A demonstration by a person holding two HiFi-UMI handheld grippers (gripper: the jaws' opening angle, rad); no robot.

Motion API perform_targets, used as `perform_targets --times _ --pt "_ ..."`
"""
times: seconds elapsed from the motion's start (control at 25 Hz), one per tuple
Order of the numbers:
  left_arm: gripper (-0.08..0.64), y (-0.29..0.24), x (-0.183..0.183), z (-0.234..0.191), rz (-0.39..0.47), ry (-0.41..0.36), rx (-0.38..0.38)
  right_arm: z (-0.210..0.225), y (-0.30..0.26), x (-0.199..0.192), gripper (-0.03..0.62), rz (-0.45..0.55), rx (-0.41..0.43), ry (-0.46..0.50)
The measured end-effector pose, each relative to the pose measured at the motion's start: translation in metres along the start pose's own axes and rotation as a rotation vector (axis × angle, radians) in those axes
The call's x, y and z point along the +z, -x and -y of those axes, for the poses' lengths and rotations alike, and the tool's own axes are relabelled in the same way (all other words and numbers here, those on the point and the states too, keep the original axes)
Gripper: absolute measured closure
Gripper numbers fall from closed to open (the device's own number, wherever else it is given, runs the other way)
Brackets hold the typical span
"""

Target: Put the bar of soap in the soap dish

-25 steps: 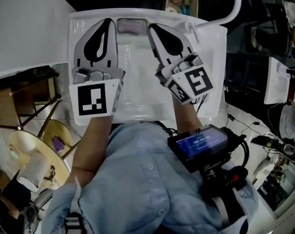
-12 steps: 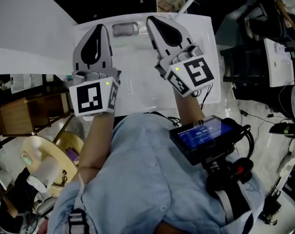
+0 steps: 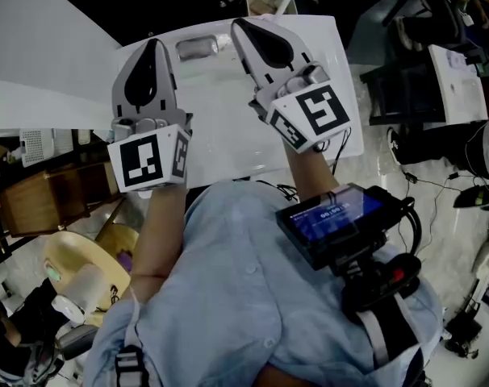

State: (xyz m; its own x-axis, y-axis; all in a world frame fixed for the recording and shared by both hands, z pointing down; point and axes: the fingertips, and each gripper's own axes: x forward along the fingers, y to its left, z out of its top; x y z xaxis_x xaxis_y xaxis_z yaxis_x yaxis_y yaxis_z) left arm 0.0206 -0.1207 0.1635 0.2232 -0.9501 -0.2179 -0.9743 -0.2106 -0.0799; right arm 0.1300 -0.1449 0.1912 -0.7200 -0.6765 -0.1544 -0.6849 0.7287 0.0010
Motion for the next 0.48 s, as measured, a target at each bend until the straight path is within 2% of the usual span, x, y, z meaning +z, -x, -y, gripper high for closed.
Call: perform_targets --times 0.48 --pt "0.551 -0.0030 -0.0030 0.0060 0.003 -0.009 -0.018 0.0050 0.0028 -0.0041 0.588 -0.009 -0.014 0.019"
